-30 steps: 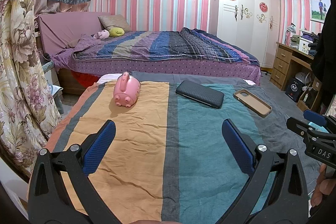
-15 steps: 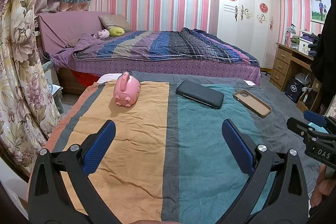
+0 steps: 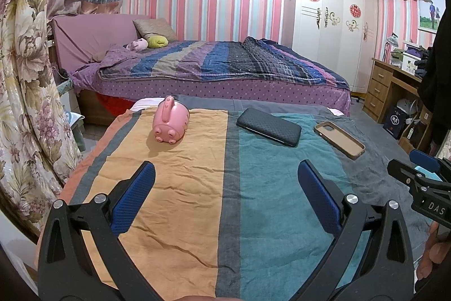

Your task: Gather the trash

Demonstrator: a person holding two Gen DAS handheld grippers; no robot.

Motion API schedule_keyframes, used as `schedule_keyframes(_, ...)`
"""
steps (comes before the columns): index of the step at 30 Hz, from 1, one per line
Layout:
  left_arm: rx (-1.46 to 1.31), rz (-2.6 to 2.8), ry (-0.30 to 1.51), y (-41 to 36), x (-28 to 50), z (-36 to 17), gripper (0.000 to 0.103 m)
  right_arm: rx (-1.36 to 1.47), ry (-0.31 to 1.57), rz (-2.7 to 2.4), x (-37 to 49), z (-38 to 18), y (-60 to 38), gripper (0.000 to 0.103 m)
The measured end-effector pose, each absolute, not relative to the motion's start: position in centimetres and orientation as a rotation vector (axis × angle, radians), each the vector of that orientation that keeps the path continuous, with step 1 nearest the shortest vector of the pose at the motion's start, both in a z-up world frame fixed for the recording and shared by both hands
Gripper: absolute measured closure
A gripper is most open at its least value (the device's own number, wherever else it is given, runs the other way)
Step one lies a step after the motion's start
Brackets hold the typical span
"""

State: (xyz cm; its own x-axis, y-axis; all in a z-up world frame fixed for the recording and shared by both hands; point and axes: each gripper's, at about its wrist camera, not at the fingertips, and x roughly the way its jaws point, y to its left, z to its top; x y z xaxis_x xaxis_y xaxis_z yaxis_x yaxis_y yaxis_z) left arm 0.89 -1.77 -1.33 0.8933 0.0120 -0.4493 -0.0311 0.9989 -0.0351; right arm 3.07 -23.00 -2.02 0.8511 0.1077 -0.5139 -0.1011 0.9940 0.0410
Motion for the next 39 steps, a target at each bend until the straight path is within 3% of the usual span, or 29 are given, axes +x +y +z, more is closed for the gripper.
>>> schedule_keyframes(39,-0.054,0.014,0.486,-2.15,0.96,-0.97,0.005,0.007,0.547,0.103,3.26,-2.49,-23.22,0.026)
